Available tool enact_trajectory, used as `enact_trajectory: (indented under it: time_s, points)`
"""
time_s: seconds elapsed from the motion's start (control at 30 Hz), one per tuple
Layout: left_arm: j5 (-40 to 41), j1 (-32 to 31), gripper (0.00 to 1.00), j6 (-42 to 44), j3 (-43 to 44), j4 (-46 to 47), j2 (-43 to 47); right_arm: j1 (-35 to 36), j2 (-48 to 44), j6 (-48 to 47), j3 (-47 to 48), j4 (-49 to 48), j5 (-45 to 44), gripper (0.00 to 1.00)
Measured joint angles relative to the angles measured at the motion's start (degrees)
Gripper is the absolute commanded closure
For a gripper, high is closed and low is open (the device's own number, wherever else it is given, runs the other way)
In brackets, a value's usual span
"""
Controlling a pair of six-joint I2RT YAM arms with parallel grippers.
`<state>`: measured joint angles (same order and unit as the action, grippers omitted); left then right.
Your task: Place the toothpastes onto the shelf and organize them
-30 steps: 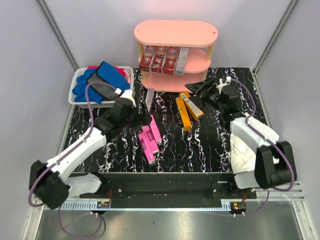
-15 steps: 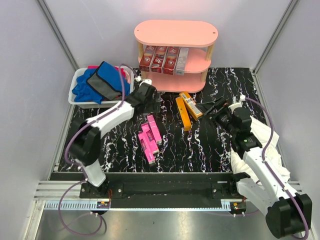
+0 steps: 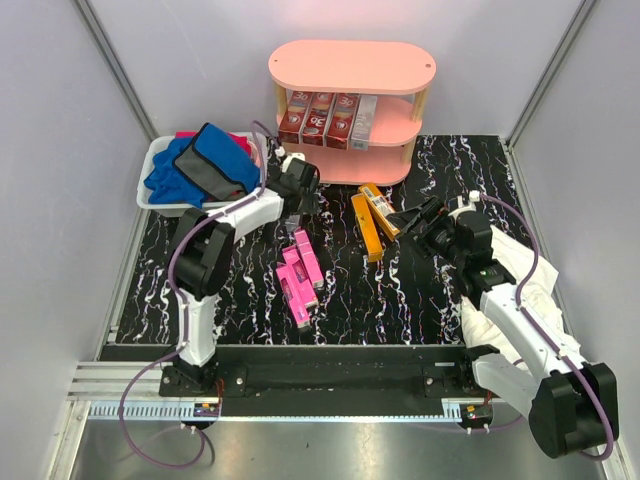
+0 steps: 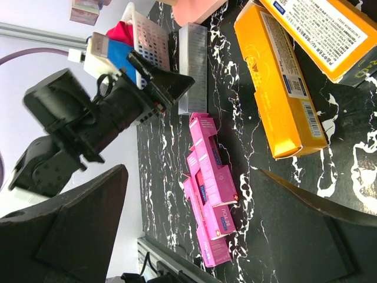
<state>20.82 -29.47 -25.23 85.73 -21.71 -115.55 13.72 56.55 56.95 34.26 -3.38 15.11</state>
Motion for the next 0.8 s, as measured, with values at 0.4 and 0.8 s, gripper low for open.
enact_trajectory:
  time_s: [0.4, 0.8]
  points:
    - [-1.8, 3.0, 0.64, 0.7, 0.2, 4.2, -5.4, 0.0, 1.5, -0.2, 0.0, -1.0, 0.5, 0.02]
    - [-5.5, 2.9, 0.68, -0.7, -11.7, 8.3, 3.8, 0.0, -0.1, -0.2, 0.0, -1.5, 0.6, 0.02]
